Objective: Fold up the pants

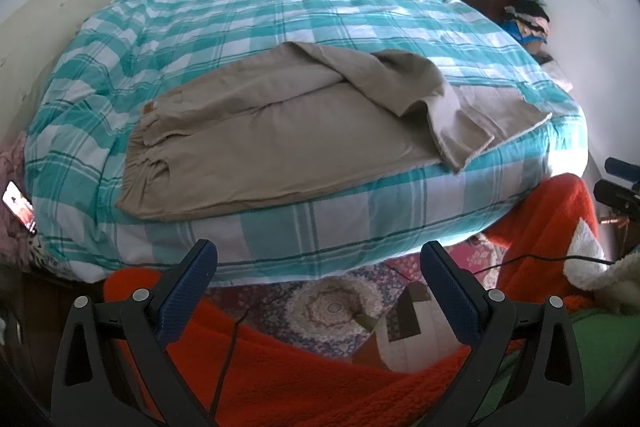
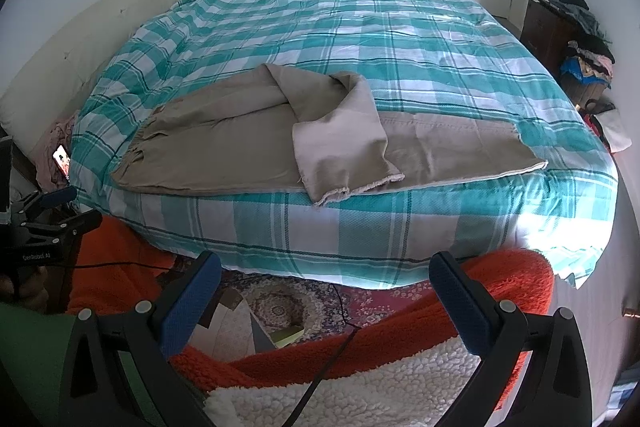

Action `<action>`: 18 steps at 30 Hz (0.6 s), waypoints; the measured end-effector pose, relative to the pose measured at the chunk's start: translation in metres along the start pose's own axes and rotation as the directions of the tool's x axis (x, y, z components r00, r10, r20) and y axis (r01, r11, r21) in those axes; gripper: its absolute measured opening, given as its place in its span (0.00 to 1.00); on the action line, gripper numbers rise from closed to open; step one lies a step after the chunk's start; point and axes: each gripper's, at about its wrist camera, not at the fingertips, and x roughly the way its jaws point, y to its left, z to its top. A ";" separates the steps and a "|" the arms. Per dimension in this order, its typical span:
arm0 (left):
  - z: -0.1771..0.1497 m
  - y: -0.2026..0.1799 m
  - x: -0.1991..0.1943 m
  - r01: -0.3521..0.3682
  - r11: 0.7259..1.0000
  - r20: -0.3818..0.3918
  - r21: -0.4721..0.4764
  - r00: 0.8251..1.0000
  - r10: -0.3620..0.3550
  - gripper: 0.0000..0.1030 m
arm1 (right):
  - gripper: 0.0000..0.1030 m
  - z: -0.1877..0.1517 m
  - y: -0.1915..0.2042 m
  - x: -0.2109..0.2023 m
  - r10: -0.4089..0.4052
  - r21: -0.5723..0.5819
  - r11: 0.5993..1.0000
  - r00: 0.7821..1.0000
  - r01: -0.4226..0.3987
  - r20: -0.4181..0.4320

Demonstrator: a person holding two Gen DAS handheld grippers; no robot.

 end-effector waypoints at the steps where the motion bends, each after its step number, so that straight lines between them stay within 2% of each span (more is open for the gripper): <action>1: 0.000 0.000 0.000 0.001 1.000 0.000 -0.001 1.000 -0.001 0.99 | 1.00 0.000 0.001 0.000 0.002 -0.003 1.000 1.000 -0.002 -0.001; 18: 0.000 -0.001 0.001 0.005 1.000 -0.003 0.002 1.000 -0.005 0.99 | 1.00 0.000 0.003 0.002 0.007 -0.003 1.000 1.000 -0.007 -0.008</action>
